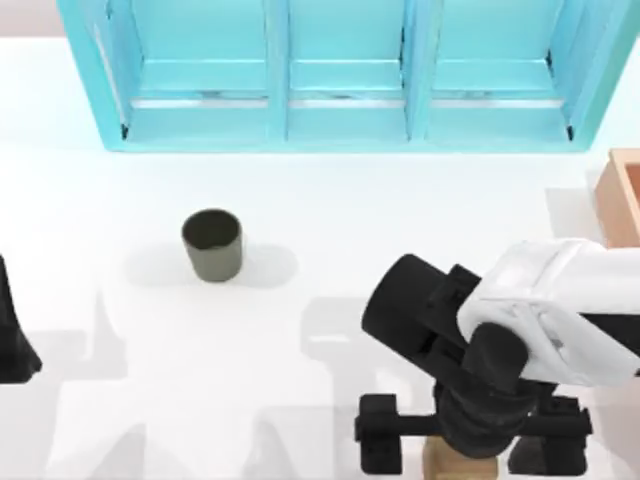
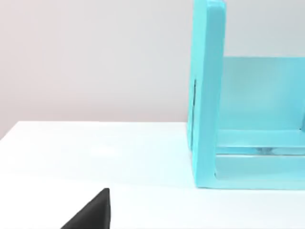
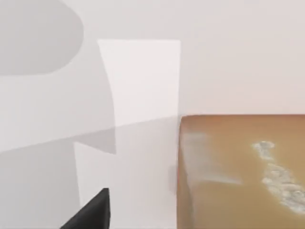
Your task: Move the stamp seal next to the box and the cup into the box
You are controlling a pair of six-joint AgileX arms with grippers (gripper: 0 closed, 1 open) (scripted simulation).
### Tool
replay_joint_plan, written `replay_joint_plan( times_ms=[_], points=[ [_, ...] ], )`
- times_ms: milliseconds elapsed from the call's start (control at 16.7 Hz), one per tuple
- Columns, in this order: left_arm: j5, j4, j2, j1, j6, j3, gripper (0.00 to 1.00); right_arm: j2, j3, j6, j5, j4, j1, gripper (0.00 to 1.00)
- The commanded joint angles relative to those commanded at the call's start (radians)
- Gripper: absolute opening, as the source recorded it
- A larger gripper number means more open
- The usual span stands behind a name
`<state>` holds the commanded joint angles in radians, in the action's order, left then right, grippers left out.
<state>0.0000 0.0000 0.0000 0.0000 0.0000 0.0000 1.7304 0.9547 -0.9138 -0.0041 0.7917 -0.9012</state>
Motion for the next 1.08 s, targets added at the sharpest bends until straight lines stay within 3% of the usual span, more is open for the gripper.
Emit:
replay_joint_plan(
  times_ms=[240,1020,1080],
  points=[
    [0.0,0.0,0.0,0.0,0.0,0.0,1.0,0.001,-0.002,0.0,0.0,-0.002,0.0,1.0],
    [0.0,0.0,0.0,0.0,0.0,0.0,1.0,0.001,-0.002,0.0,0.0,-0.002,0.0,0.02],
    [0.0,0.0,0.0,0.0,0.0,0.0,1.0,0.001,-0.002,0.0,0.0,-0.002,0.0,0.0]
  ],
)
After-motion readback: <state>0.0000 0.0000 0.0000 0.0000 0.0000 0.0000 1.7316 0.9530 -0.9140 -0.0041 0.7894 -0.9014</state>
